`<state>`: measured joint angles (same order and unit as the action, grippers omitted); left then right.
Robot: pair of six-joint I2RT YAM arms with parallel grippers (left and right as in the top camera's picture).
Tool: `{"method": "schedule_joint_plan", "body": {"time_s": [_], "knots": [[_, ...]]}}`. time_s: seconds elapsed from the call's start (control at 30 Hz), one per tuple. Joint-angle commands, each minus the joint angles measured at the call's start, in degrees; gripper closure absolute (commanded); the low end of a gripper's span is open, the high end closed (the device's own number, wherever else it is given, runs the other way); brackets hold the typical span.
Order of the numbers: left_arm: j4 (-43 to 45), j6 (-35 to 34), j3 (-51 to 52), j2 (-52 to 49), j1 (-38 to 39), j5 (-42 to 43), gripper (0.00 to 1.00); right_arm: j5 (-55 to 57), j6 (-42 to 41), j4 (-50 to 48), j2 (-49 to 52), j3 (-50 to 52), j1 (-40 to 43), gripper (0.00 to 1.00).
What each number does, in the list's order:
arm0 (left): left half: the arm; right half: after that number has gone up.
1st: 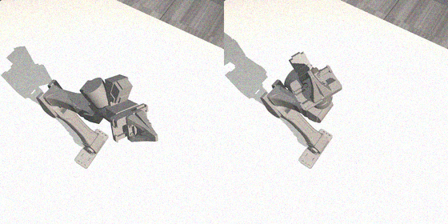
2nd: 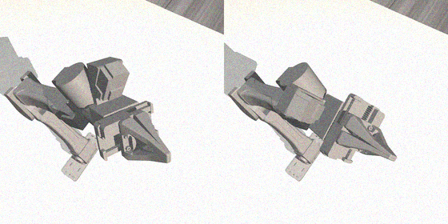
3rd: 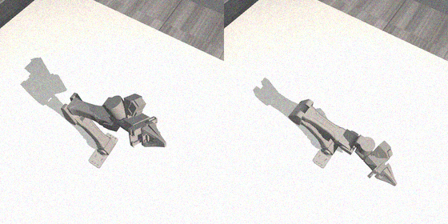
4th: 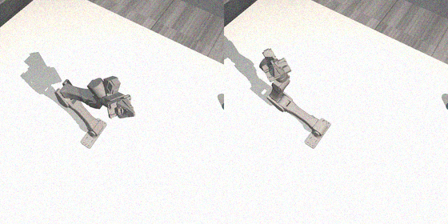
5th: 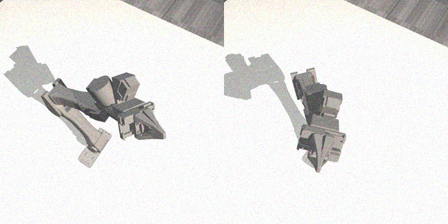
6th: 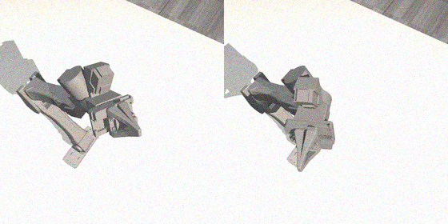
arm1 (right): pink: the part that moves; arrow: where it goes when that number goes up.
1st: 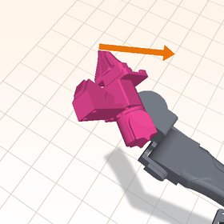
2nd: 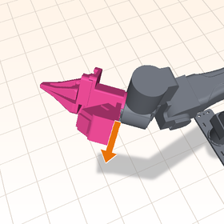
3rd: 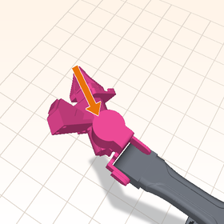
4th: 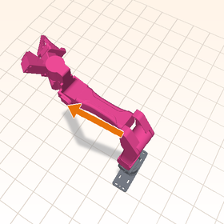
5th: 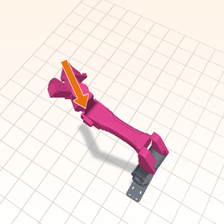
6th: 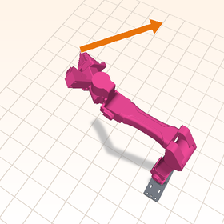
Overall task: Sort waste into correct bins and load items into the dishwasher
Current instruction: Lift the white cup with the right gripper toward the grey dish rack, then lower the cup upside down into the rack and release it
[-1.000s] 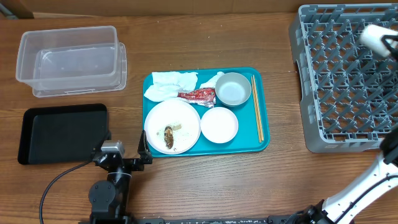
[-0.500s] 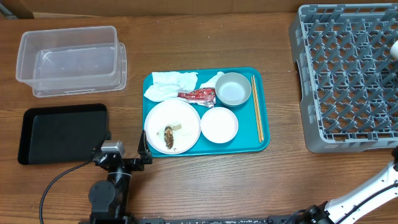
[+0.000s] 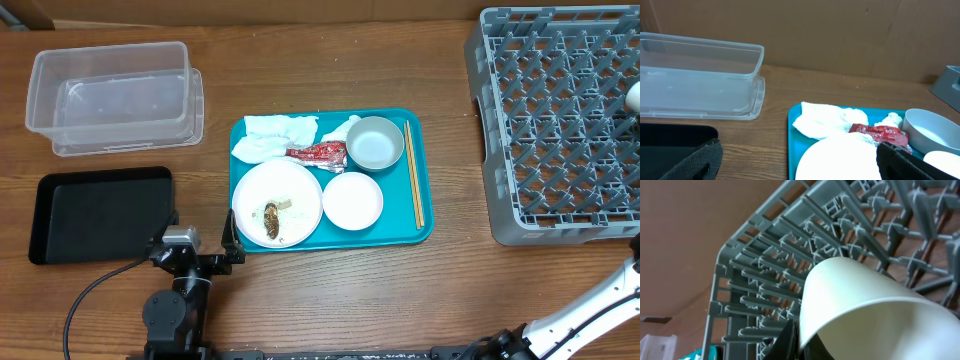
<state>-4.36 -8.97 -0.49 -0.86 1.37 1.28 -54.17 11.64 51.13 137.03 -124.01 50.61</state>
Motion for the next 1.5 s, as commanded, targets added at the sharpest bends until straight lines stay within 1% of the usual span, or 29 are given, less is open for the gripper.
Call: {"method": "schedule_joint_plan", "body": {"time_s": [0.0, 0.27, 0.5, 0.53, 0.6, 0.67, 0.73, 0.87, 1.23, 1.47], "knots": [[-0.1, 0.7, 0.2, 0.5, -0.4, -0.2, 0.0, 1.6, 0.6, 0.2, 1.4, 0.0, 0.5, 0.96], [-0.1, 0.7, 0.2, 0.5, -0.4, -0.2, 0.0, 1.6, 0.6, 2.3, 3.5, 0.0, 2.3, 0.96], [-0.1, 0.7, 0.2, 0.5, -0.4, -0.2, 0.0, 2.1, -1.8, 3.8, 3.5, 0.0, 5.6, 0.95], [-0.1, 0.7, 0.2, 0.5, -0.4, -0.2, 0.0, 3.0, -1.8, 4.4, 3.5, 0.0, 6.0, 0.94], [-0.1, 0.7, 0.2, 0.5, -0.4, -0.2, 0.0, 8.3, -1.7, 6.5, 3.5, 0.0, 7.0, 0.94], [-0.1, 0.7, 0.2, 0.5, -0.4, -0.2, 0.0, 9.7, -1.7, 7.1, 3.5, 0.0, 7.3, 0.95], [-0.1, 0.7, 0.2, 0.5, -0.4, -0.2, 0.0, 8.3, -1.7, 7.0, 3.5, 0.0, 7.3, 0.96], [-0.1, 0.7, 0.2, 0.5, -0.4, -0.2, 0.0, 1.2, -1.1, 5.7, 3.5, 0.0, 6.9, 0.96], [-0.1, 0.7, 0.2, 0.5, -0.4, -0.2, 0.0, 1.3, 0.5, 5.3, 3.5, 0.0, 4.8, 0.96], [-0.1, 0.7, 0.2, 0.5, -0.4, -0.2, 0.0, -8.4, 2.0, 4.1, 3.5, 0.0, 4.4, 0.96]]}}
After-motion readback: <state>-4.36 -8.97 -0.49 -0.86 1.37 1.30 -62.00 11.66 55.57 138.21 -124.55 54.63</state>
